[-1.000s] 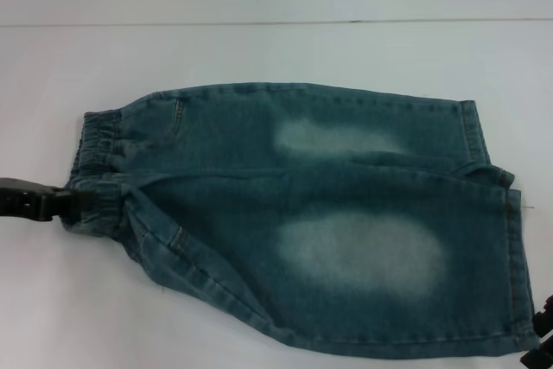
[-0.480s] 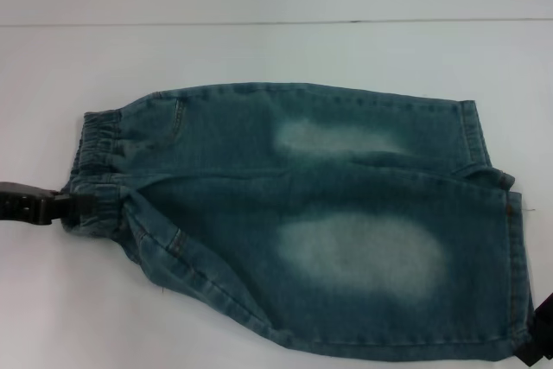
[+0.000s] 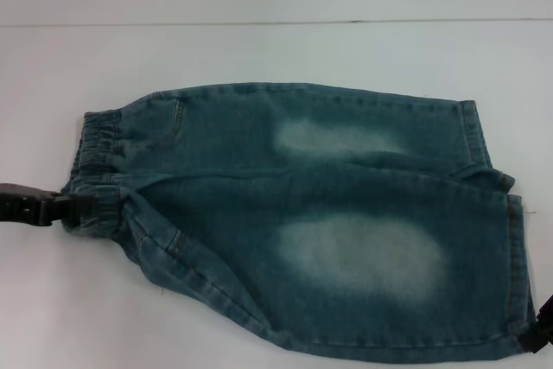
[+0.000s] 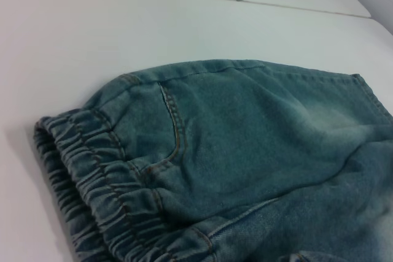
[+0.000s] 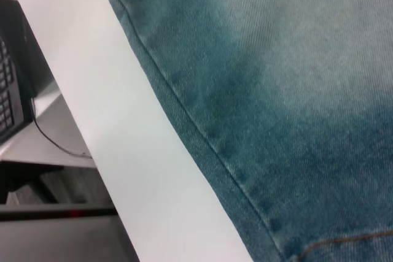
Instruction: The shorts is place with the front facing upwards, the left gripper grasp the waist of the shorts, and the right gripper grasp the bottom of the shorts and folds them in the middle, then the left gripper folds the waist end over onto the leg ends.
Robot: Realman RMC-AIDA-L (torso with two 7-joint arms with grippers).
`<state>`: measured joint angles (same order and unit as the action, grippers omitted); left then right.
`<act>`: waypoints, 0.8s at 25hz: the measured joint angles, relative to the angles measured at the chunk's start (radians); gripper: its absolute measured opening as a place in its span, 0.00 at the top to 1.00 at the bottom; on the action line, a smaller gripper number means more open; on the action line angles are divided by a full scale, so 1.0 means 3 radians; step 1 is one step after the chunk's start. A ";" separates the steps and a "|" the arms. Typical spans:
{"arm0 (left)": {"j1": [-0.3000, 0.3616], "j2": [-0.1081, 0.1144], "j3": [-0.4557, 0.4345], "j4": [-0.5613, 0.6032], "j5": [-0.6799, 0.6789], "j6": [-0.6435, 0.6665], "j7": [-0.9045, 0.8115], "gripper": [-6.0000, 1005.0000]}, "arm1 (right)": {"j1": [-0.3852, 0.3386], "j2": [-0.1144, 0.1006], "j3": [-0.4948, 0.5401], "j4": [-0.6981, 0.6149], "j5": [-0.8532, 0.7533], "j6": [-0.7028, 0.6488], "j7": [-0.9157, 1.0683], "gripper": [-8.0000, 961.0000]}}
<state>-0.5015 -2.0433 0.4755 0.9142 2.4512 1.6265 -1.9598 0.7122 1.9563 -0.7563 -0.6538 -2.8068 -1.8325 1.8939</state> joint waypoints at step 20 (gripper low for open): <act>-0.0023 -0.0104 -0.0477 0.0004 -0.0317 -0.0486 -0.0077 0.95 | -0.0555 0.0025 0.1181 0.0275 0.1812 0.1140 -0.0374 0.99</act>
<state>-0.5084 -2.0744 0.3324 0.9155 2.3561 1.4808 -1.9830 0.5458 1.9637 -0.4019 -0.5712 -2.2630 -1.4905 1.7817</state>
